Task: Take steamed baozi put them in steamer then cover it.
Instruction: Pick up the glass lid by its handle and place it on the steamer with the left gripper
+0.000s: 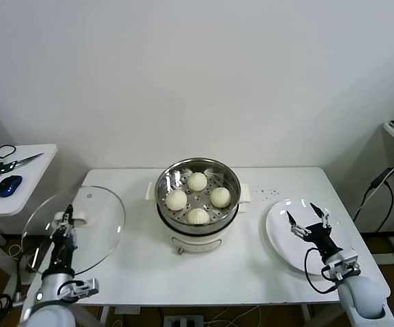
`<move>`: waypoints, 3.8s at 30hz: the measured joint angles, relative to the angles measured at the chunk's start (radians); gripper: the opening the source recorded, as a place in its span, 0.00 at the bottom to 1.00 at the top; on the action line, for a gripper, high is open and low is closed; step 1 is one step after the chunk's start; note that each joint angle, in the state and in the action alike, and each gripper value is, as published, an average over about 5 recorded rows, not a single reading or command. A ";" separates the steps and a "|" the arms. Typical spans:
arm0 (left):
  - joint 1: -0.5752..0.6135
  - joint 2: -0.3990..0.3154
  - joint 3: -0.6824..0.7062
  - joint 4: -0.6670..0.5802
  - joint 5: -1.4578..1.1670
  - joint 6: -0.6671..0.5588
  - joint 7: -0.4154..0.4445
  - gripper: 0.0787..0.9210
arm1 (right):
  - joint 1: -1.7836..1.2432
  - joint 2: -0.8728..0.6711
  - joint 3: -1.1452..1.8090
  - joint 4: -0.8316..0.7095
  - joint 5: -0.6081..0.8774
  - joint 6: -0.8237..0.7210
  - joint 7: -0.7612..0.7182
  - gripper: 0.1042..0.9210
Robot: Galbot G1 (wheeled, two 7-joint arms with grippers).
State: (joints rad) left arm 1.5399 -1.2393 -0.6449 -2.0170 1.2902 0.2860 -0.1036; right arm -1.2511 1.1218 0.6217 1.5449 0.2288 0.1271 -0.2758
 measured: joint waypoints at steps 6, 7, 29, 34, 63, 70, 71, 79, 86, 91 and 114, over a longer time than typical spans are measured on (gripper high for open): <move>-0.026 0.075 0.107 -0.079 -0.003 0.107 0.034 0.08 | 0.019 -0.008 -0.007 -0.023 -0.013 0.001 0.000 0.88; -0.040 0.086 0.133 -0.087 -0.003 0.127 0.043 0.08 | 0.021 -0.010 -0.008 -0.027 -0.015 0.001 0.000 0.88; -0.555 -0.014 0.712 0.026 0.157 0.433 0.344 0.08 | 0.039 -0.019 0.019 -0.096 -0.030 0.024 -0.005 0.88; -0.604 -0.084 0.754 0.097 0.188 0.451 0.358 0.08 | 0.038 -0.023 0.026 -0.101 -0.030 0.026 -0.007 0.88; -0.709 -0.267 0.801 0.381 0.247 0.450 0.356 0.08 | 0.028 -0.008 0.042 -0.116 -0.050 0.044 -0.018 0.88; -0.714 -0.276 0.800 0.405 0.233 0.450 0.341 0.08 | 0.028 -0.005 0.046 -0.121 -0.055 0.049 -0.021 0.88; -0.716 -0.277 0.800 0.408 0.232 0.450 0.339 0.08 | 0.028 -0.004 0.047 -0.122 -0.055 0.049 -0.022 0.88; -0.720 -0.280 0.799 0.427 0.225 0.451 0.329 0.08 | 0.028 0.002 0.049 -0.122 -0.062 0.052 -0.025 0.88; -0.721 -0.280 0.797 0.437 0.216 0.450 0.321 0.08 | 0.028 0.005 0.052 -0.126 -0.067 0.056 -0.027 0.88; -0.723 -0.281 0.799 0.442 0.212 0.451 0.314 0.08 | 0.028 0.007 0.054 -0.128 -0.070 0.057 -0.029 0.88; -0.682 -0.213 0.806 0.317 0.175 0.449 0.368 0.64 | 0.030 0.002 0.053 -0.093 -0.060 -0.009 -0.042 0.88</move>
State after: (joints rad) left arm 0.8579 -1.4521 0.1614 -1.7002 1.4656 0.7349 0.2649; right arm -1.2209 1.1242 0.6744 1.4516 0.1686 0.1182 -0.3176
